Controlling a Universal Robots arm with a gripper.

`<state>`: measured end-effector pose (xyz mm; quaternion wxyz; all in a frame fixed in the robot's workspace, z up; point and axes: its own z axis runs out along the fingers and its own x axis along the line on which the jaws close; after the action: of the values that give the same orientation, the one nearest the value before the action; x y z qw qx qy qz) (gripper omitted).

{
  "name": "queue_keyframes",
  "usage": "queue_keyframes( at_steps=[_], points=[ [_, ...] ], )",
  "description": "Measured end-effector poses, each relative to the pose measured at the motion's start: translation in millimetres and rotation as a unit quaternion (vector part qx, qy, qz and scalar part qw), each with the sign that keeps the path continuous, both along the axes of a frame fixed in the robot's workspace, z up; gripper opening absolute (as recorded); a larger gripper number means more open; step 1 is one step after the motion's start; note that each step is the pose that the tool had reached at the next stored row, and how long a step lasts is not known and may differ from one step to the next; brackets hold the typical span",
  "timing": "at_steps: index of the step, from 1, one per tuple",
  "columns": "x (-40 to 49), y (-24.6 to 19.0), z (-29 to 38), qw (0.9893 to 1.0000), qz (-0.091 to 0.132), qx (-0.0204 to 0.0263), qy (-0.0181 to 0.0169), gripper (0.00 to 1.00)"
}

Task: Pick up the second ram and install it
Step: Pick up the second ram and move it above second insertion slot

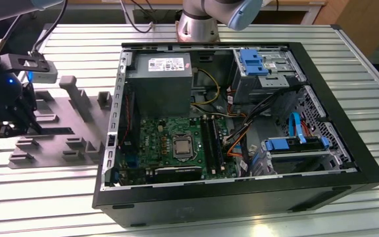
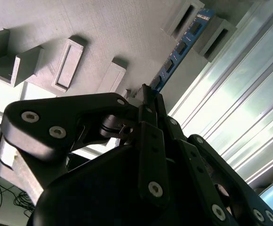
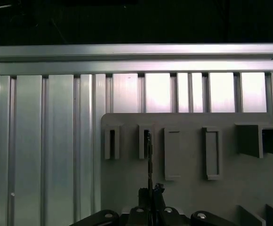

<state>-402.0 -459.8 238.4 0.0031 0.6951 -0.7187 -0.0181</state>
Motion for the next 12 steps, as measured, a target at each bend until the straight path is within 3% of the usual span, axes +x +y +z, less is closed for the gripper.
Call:
queue_keyframes(
  at_steps=[12],
  points=[
    [0.0, 0.0, 5.6, 1.0000, 0.000, 0.0000, 0.0000, 0.14]
  ],
)
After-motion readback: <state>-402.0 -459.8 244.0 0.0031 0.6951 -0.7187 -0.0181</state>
